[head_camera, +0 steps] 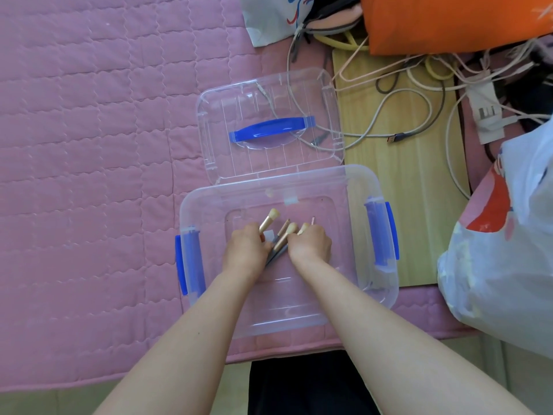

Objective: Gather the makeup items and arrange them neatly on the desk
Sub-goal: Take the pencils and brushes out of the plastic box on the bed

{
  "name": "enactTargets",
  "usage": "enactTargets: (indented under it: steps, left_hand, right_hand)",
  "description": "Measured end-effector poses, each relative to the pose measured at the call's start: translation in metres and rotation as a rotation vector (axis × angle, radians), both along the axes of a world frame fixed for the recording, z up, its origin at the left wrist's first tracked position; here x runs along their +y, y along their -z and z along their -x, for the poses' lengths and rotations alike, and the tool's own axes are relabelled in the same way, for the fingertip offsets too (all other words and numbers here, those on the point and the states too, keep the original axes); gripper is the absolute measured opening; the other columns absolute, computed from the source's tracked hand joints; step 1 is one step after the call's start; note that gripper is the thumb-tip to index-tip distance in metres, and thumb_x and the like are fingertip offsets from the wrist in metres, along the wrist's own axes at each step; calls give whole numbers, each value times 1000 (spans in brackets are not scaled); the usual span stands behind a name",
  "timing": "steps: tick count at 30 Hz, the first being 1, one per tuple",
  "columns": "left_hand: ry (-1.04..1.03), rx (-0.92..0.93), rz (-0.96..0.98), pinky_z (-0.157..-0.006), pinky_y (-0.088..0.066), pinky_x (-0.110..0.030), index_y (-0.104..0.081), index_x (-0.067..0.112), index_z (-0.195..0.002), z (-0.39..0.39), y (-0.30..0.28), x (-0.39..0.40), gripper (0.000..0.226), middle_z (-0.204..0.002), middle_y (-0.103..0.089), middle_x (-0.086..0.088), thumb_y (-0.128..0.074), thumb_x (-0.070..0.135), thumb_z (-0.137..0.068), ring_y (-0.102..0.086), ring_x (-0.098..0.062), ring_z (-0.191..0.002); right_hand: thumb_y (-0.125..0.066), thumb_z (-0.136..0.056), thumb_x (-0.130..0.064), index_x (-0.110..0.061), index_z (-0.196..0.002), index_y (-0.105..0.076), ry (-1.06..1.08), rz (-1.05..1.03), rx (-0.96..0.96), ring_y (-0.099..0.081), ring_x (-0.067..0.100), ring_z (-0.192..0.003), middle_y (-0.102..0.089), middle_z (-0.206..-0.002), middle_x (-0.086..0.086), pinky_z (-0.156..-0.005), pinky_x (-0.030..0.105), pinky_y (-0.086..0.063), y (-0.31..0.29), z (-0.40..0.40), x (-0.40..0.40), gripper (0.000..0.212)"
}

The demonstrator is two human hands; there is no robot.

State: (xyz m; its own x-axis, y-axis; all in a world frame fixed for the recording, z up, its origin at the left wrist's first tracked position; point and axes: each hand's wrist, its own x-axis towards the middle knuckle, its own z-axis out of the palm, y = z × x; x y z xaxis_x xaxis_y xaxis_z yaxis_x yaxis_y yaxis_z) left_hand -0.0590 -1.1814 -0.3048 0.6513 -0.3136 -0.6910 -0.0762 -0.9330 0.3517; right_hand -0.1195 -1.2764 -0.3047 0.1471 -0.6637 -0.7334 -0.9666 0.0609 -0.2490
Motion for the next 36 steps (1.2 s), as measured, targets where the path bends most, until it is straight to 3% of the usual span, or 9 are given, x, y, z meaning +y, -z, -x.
enactTargets:
  steps: [3,8,13,16,18,21,25,30,36]
  left_hand:
    - [60,-35,-21,-70,-49,-39,-56,9,-91,2,0,-1,10,-95,-63,-18,-58,17,-84,-59,-38,-88]
    - [131,-97,-64,-63,-39,-35,-58,5,-94,3,-2,-1,13,-100,-62,-19,-55,14,-84,-59,-39,-90]
    - [-11,-58,-30,-61,-38,-35,-52,5,-93,-1,-5,-2,12,-92,-60,-19,-51,13,-84,-52,-34,-77]
    - [-59,-21,-2,-58,-34,-35,-41,8,-90,-3,-7,1,7,-83,-55,-17,-45,12,-86,-48,-34,-72]
    - [-79,-27,8,-57,-32,-35,-38,9,-89,-4,-7,2,5,-81,-53,-17,-41,12,-87,-48,-35,-71]
    - [-111,-52,26,-58,-32,-35,-37,11,-88,-4,-7,3,4,-78,-51,-15,-39,14,-90,-47,-35,-69]
    - [-111,-24,36,-57,-33,-35,-35,14,-87,0,-6,5,5,-68,-43,-4,-39,14,-89,-45,-32,-67]
    - [-119,20,36,-64,-39,-36,-38,13,-89,0,-5,7,3,-84,-51,-11,-41,15,-89,-50,-35,-77]
    - [-165,11,71,-62,-37,-35,-44,10,-90,3,-18,9,7,-86,-55,-14,-40,16,-90,-50,-35,-77]
  right_hand:
    - [-44,-95,-29,-3,-100,-63,37,-16,-17,-57,38,-108,-63,-112,21,-84,35,-44,-3,-3,0,32]
    - [-38,-97,-20,5,-131,-39,226,-44,-61,-44,36,-127,-43,-142,22,-90,30,-32,-8,-8,-6,43]
    - [-31,-97,-16,-8,-99,-29,180,-28,-179,-50,37,-118,-30,-155,2,-69,25,-30,-16,-7,2,8]
    - [-29,-95,-16,-9,-96,-26,227,-12,-284,-57,45,-95,-53,-124,18,-77,51,-51,-20,-12,5,8]
    - [-29,-95,-16,-9,-97,-26,222,-19,-273,-58,44,-89,-54,-101,22,-75,53,-52,-23,-15,4,7]
    - [-33,-98,-19,-5,-110,-37,-4,-78,-75,-56,42,-105,-57,-118,24,-76,35,-42,-21,-12,2,19]
    - [-43,-95,-34,-8,-122,-55,-207,-156,118,-55,34,-116,-59,-126,14,-88,34,-44,-13,-6,7,39]
    - [-53,-92,-33,-14,-113,-63,-211,-67,129,-60,31,-110,-64,-119,10,-81,32,-45,-8,-16,16,30]
    - [-37,-95,-26,-4,-116,-49,-202,-54,-17,-57,37,-104,-61,-117,18,-72,35,-37,-23,-18,15,33]
